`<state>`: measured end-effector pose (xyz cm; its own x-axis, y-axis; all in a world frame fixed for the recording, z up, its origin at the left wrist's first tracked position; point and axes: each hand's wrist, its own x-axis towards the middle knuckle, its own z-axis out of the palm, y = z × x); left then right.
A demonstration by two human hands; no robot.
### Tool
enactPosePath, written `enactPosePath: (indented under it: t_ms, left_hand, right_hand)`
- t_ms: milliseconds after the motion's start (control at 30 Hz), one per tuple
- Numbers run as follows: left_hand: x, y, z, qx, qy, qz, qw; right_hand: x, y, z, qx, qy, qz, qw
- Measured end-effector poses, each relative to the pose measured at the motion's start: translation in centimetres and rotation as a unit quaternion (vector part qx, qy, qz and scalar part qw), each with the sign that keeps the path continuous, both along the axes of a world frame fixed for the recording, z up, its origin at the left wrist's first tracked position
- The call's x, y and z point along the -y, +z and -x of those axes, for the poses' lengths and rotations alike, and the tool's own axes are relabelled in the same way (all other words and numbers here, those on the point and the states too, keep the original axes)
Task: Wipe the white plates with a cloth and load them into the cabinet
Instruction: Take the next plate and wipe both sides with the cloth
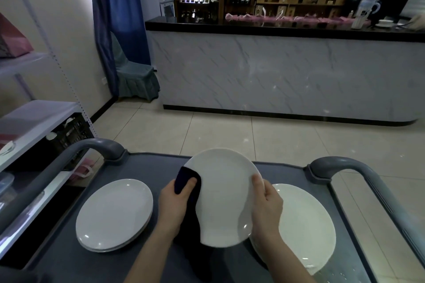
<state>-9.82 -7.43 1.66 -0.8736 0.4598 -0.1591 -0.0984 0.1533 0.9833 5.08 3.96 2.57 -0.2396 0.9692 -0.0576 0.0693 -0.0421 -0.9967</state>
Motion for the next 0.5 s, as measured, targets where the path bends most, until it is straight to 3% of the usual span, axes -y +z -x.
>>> enactPosePath:
  t_ms: [100, 200, 267, 333, 400, 500]
  left_hand:
    - [0.2, -0.7, -0.6, -0.003, 0.029, 0.009, 1.000]
    - [0.4, 0.2, 0.4, -0.064, -0.003, 0.014, 0.998]
    - [0.2, 1.4, 1.0, -0.126, -0.081, 0.032, 0.988]
    - [-0.5, 2.5, 0.9, -0.184, -0.174, 0.064, 0.965]
    - [-1.1, 3.1, 0.6, -0.215, -0.213, 0.078, 0.950]
    - [-1.0, 3.0, 0.8, -0.197, -0.184, 0.066, 0.961]
  right_hand:
    - [-0.6, -0.3, -0.3, 0.023, 0.040, -0.012, 0.999]
    - [-2.8, 1.3, -1.2, 0.087, 0.145, -0.105, 0.980]
    - [-4.2, 3.0, -1.1, 0.135, 0.230, -0.151, 0.952]
    - [-4.4, 4.1, -0.2, 0.205, 0.327, -0.200, 0.901]
    - [-4.2, 4.4, 0.6, 0.241, 0.372, -0.242, 0.863]
    - [-4.1, 4.0, 0.5, 0.183, 0.343, -0.243, 0.889]
